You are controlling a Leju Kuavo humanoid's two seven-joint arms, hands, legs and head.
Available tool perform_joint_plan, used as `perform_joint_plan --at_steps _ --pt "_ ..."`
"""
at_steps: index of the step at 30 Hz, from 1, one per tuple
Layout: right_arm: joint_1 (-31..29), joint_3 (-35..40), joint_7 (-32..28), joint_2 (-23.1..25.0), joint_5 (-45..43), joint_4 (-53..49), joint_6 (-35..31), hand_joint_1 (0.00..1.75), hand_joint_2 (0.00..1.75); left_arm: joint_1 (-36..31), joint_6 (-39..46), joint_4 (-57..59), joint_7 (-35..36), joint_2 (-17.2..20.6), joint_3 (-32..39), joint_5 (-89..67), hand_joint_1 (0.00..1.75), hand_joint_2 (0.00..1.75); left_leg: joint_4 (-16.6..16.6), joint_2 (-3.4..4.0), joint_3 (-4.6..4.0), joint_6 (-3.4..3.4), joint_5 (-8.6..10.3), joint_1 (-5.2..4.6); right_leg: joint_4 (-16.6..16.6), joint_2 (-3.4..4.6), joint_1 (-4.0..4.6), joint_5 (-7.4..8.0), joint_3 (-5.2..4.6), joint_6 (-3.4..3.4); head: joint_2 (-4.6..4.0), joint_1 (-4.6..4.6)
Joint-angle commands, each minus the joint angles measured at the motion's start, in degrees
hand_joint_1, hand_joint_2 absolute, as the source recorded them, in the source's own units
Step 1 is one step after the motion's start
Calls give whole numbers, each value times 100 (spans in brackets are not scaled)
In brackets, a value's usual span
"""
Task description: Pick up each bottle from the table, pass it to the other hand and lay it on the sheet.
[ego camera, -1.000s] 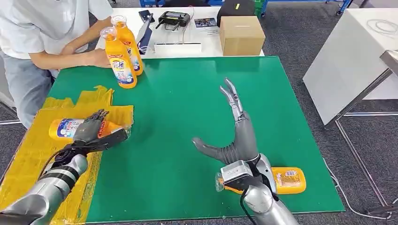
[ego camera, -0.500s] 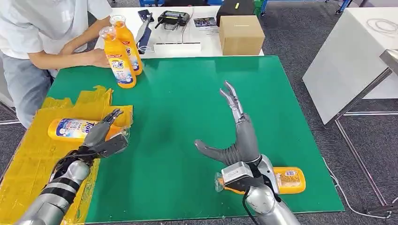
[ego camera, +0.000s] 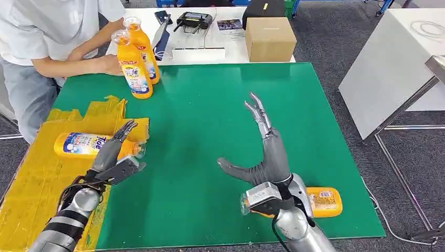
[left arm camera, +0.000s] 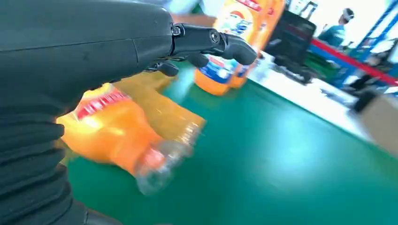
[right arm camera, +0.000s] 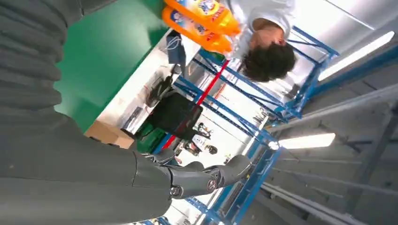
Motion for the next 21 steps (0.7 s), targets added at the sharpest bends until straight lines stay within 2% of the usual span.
perform_joint_plan --at_steps 1,3,7,16,17,18,21 --pt "59 213 266 -736 941 394 633 0 175 788 -880 -1508 -73 -663 275 1315 0 175 -6 -6 21 4 -10 3 -15 -4 3 -6 28 2 0 0" --pt "234 200 337 -869 1283 344 637 0 175 891 -1146 -1612 203 -882 353 1818 0 175 -6 -13 27 8 -14 1 -18 -9 0 -10 37 4 0 2" --pt "489 173 620 -1099 2135 415 421 0 175 830 -1462 -1306 762 -1004 311 2410 0 175 -7 -18 23 7 -14 2 -22 -14 1 -10 37 1 0 0" --pt "626 207 593 -1400 2288 426 444 0 175 753 -1672 -1104 895 -1038 228 2827 0 175 -6 -7 13 4 -12 -4 -15 -1 0 -6 18 -1 0 0" --pt "626 207 593 -1400 2288 426 444 0 175 753 -1672 -1104 895 -1038 228 2827 0 175 -8 -9 45 3 -25 -2 -22 0 3 -17 51 -3 0 0" --pt "645 221 584 -1472 2315 427 465 0 175 723 -1671 -1049 923 -1053 188 2842 0 175 -9 -12 33 4 -19 -3 -21 -5 1 -13 41 -1 0 0" --pt "666 179 768 -1589 2443 491 524 0 175 689 -1624 -903 962 -1085 120 2909 0 175 -8 -19 29 6 -15 -4 -22 -13 0 -12 39 1 0 0"
